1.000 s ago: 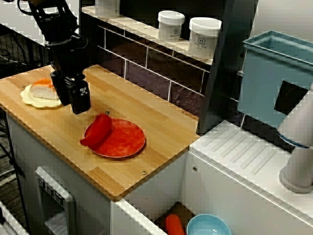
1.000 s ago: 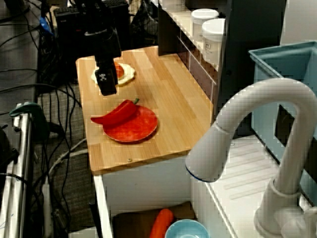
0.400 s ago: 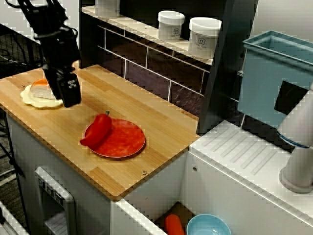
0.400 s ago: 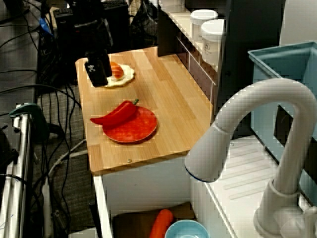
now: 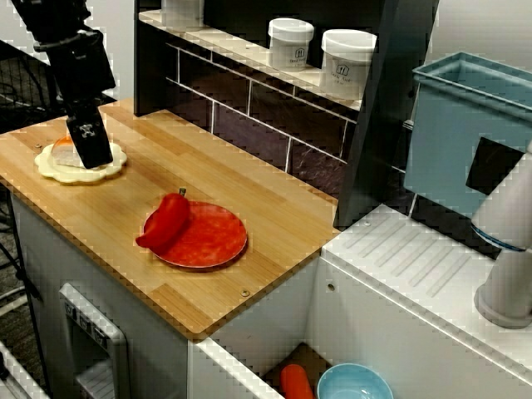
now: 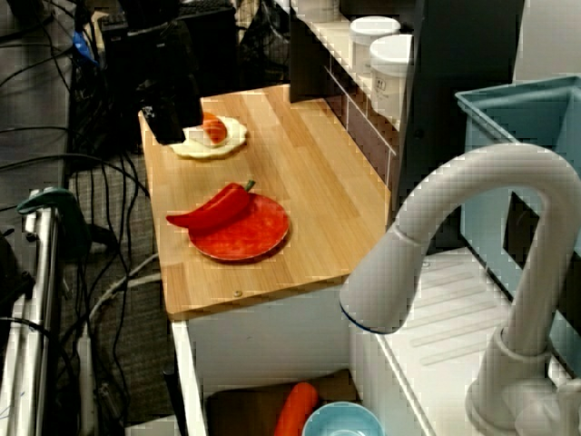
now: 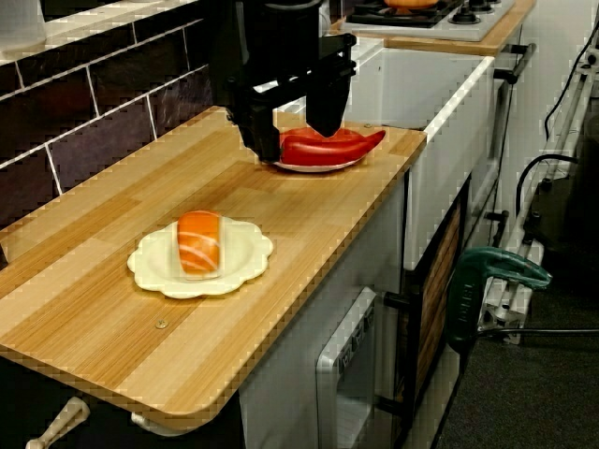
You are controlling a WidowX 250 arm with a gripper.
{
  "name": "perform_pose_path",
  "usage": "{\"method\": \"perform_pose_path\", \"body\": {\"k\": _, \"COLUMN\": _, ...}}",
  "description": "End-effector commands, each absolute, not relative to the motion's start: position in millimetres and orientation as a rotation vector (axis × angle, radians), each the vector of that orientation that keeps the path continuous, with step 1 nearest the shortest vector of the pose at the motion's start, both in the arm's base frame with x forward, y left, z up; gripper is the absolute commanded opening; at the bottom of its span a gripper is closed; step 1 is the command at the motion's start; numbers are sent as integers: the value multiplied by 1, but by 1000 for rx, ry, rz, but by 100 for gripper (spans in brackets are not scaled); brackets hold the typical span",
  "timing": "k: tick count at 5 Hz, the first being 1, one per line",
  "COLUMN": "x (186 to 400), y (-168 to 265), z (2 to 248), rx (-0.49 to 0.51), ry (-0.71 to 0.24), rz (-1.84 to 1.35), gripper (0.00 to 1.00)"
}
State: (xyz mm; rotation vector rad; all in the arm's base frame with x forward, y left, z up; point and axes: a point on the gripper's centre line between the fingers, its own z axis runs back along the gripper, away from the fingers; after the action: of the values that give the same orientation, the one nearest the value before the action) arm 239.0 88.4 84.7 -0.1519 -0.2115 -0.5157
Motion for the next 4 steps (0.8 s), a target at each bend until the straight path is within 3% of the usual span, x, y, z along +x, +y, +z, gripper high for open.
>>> {"method": "perform_pose_path", "body": {"k": 1, "x": 257, "y": 114, "z": 91, "rx": -60, "ry": -82, "rz": -900, "gripper": 100}}
{"method": "perform_pose_path", "body": {"k": 2, "x": 259, "y": 121, "z": 93, "rx": -2, "ry": -15, "rz": -970, "gripper": 100}}
{"method": "perform_pose_path", "body": {"k": 4, "x": 238, "y": 133, "z": 93, "rx": 60, "ry": -31, "rz": -1017, "gripper": 100}}
